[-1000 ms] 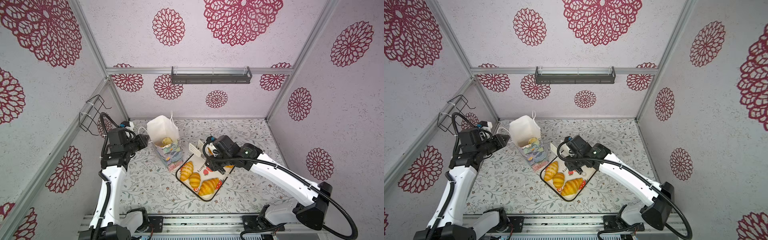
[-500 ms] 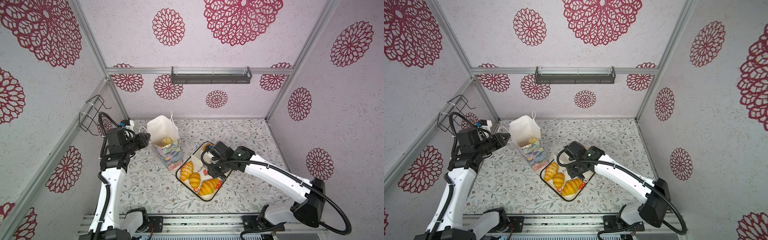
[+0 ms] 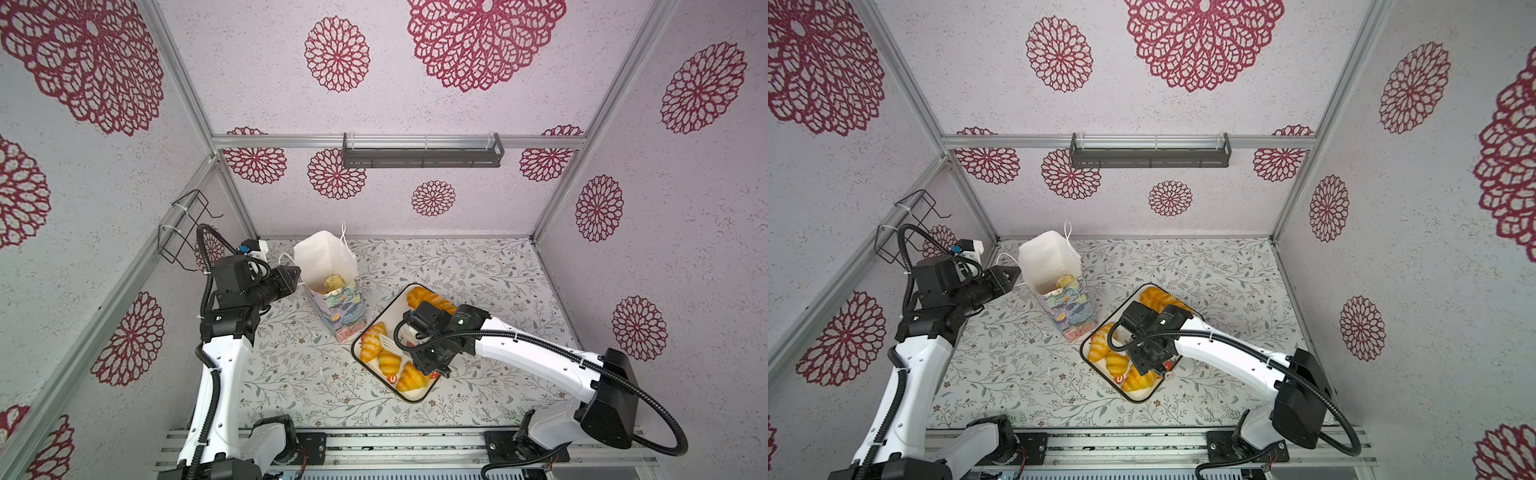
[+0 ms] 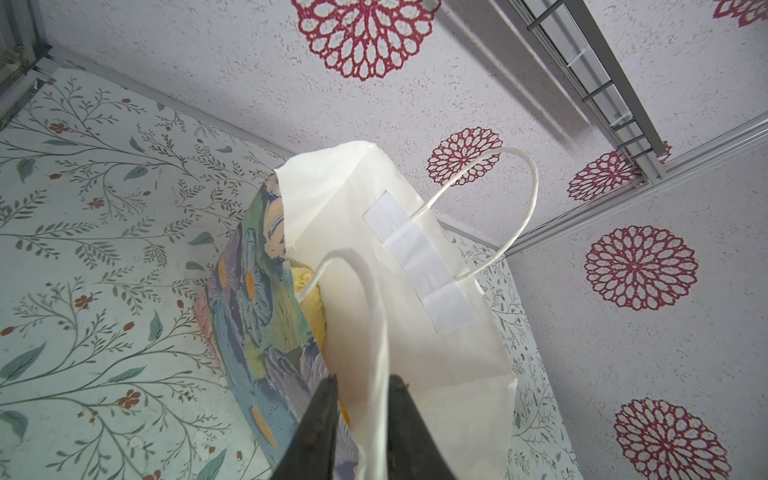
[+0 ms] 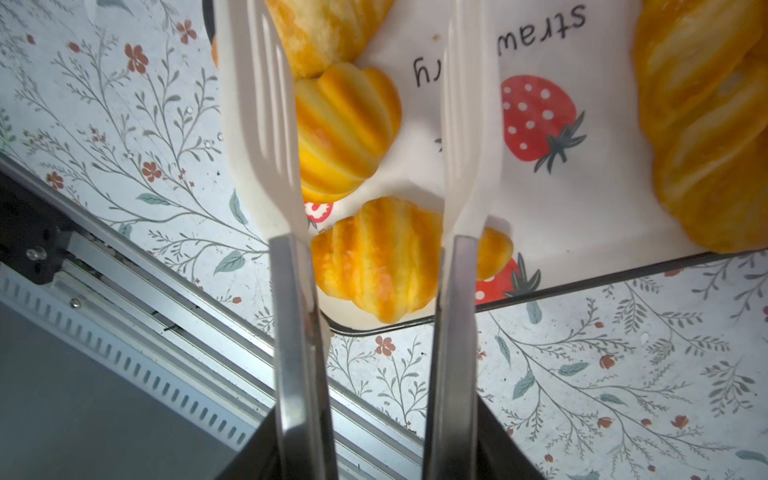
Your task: Place the fake bread into the paper bag
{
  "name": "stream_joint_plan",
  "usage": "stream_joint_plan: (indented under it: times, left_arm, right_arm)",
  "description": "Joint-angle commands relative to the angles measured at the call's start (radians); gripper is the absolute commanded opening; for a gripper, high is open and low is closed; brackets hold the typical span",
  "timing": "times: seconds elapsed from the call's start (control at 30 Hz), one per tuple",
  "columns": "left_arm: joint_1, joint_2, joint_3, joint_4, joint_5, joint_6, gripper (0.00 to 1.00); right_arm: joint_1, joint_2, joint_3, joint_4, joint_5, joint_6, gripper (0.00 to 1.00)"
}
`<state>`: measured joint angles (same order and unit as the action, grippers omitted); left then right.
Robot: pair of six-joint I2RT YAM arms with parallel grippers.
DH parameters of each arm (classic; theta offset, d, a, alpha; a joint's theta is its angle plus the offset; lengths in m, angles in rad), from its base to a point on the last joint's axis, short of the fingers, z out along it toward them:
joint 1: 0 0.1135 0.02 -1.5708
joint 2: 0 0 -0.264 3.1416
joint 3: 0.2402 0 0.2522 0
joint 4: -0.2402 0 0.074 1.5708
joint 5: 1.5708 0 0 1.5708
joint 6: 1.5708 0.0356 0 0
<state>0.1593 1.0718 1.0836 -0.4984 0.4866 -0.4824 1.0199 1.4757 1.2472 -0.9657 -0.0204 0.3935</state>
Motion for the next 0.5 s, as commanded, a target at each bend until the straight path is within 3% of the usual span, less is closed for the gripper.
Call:
stream_joint_plan:
  times: [0.0,0.47]
  left_arm:
    - [-0.007,-0.015,0.004,0.020,0.000,0.003,0.25]
    - [-0.008,-0.013,0.004,0.018,-0.002,0.003,0.25]
  right_arm:
    - [0.033,-0.002,-0.001,-0.010,0.018,0.025,0.53]
    - [0.067,0.033,-0.025,-0.004,0.036,0.029,0.56]
